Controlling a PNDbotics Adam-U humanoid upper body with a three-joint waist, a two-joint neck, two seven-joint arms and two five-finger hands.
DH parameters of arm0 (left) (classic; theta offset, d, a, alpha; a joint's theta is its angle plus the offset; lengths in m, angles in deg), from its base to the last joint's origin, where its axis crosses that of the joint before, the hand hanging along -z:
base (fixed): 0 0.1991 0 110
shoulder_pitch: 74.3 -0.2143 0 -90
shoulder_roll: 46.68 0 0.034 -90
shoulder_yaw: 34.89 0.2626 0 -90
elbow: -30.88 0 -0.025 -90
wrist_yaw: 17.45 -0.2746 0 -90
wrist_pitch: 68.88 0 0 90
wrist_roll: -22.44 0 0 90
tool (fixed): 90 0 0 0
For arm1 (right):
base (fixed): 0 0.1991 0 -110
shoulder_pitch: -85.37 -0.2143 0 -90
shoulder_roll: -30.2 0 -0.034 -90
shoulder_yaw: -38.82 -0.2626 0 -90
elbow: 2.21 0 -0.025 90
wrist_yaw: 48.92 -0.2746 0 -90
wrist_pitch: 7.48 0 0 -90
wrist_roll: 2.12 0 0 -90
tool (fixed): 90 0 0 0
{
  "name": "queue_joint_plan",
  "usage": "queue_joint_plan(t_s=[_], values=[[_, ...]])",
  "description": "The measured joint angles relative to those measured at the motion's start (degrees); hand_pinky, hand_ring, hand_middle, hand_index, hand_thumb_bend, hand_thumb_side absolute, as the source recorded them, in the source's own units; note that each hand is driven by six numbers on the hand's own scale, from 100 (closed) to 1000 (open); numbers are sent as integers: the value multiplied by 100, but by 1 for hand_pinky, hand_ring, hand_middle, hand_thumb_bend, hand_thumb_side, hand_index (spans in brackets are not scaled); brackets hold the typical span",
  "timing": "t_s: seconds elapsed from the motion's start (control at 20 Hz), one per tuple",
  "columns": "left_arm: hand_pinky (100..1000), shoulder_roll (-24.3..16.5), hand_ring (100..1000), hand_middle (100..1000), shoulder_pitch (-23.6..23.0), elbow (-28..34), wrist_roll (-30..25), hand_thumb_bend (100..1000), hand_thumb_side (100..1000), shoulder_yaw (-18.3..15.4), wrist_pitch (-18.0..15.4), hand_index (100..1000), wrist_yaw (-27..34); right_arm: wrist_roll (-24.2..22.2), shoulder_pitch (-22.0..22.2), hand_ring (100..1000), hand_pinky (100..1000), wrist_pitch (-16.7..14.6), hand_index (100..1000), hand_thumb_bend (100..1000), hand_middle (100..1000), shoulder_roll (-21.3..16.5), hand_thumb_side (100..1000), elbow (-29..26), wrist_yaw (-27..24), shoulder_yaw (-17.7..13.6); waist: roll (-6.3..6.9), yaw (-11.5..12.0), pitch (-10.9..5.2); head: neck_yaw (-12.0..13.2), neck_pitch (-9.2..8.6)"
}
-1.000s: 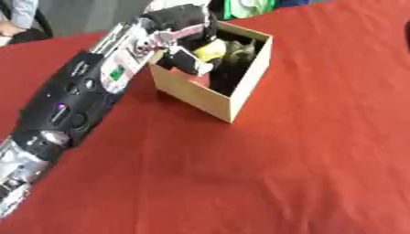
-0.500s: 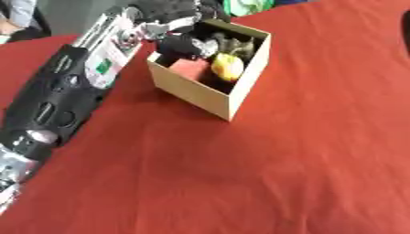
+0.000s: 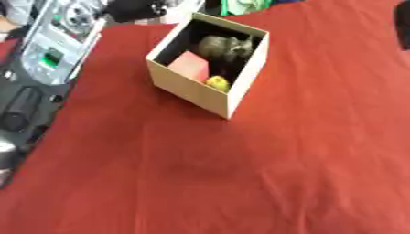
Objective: Pick up objects on the table and place them in the box.
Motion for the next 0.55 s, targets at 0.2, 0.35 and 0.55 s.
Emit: queue_joint_plan(t_s=[0.2, 0.35, 0.55], values=[[696, -99, 852, 761, -666, 877, 780, 151, 724, -417, 233, 926, 1286, 132, 103, 885, 885, 18, 793, 100, 771, -95, 534, -1, 1, -61, -25, 98, -15, -124, -1], [699, -149, 853, 766, -1221, 1051, 1371, 170, 700, -713, -159, 920, 1894, 245, 182, 884, 884, 20, 796, 100, 771, -153, 537, -1, -31, -96, -34, 176, -33, -207, -1], [700, -276, 852, 763, -2082, 1076, 1958, 189, 701, -1034, -991, 922, 2250, 466, 293, 879, 881, -9, 795, 100, 766, -219, 542, -2, -246, -151, -84, 255, -33, -314, -3]])
